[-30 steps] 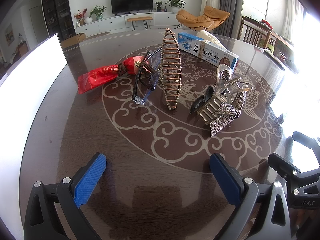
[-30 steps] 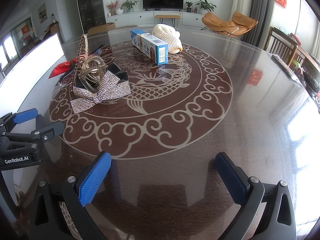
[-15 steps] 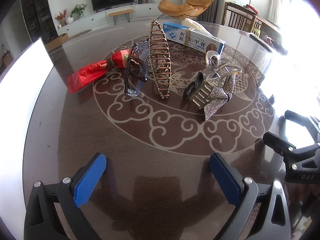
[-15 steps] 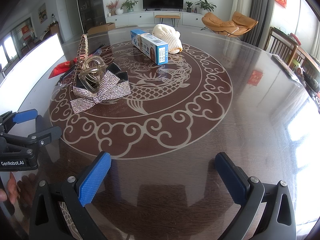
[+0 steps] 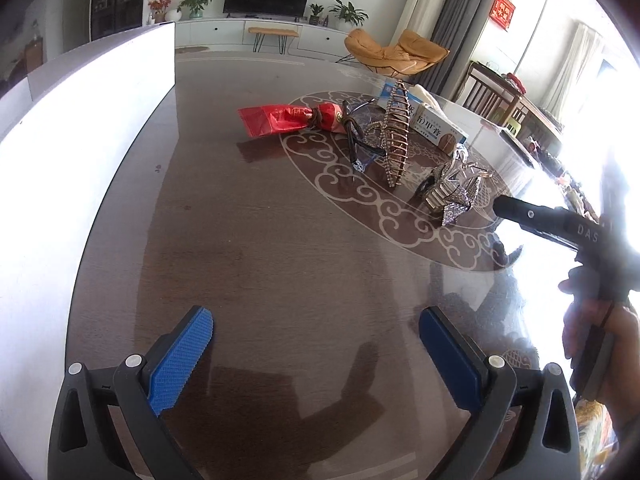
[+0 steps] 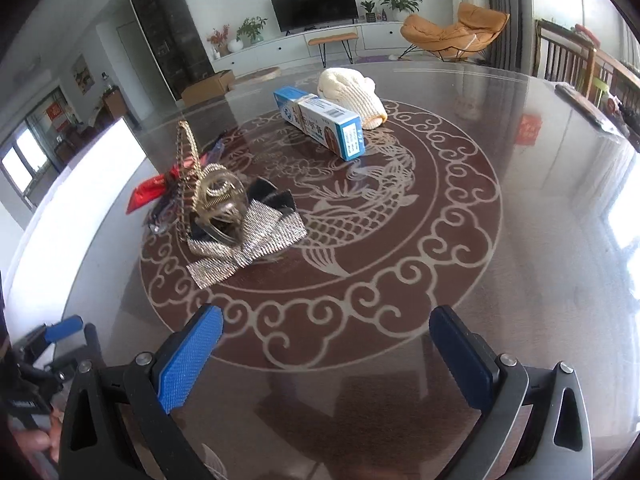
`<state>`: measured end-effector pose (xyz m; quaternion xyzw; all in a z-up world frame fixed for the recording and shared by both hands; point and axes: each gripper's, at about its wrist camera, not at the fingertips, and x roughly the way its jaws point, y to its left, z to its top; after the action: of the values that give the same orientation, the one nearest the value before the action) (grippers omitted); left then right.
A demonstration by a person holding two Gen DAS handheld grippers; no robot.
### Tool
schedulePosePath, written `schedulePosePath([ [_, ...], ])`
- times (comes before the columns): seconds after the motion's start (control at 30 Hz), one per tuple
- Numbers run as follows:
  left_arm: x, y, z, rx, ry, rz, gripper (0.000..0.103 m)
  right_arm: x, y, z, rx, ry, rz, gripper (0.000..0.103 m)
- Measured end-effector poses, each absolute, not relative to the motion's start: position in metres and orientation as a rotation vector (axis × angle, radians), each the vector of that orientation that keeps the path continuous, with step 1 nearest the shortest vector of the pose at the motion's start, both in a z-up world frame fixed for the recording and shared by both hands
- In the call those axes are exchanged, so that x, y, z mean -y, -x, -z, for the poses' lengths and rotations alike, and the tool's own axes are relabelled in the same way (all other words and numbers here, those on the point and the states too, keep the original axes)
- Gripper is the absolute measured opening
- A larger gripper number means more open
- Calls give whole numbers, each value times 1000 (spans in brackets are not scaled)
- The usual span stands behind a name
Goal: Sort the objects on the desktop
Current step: 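Grasp the rhinestone bow clip with the right gripper and lift it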
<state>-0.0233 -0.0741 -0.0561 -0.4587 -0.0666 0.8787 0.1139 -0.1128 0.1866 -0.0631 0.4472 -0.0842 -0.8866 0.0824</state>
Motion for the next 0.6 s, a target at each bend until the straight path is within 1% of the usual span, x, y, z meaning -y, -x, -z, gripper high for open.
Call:
schedulePosePath([
  [0.13, 74, 17, 54, 158, 1350, -2593, 103, -137, 156, 49, 223, -1312, 2608, 103],
  [0.3, 77, 6, 57, 75, 1360, -2610, 103, -106, 184, 62, 56, -1376, 2661, 102],
  [0.37, 81, 3, 59, 73, 1365, -2607, 103, -110, 176, 69, -48, -1376, 2651, 99],
  [0.43, 83, 3, 60, 90, 1360, -2604, 103, -127, 159, 70, -78, -1359, 2643, 93],
  [0.53, 74, 13, 60, 106, 1353, -2577, 103, -156, 130, 66, -91, -1353, 2647, 93],
  [0.6, 64, 24, 58, 113, 1352, -2556, 103, -174, 117, 61, -19, -1350, 2615, 94],
])
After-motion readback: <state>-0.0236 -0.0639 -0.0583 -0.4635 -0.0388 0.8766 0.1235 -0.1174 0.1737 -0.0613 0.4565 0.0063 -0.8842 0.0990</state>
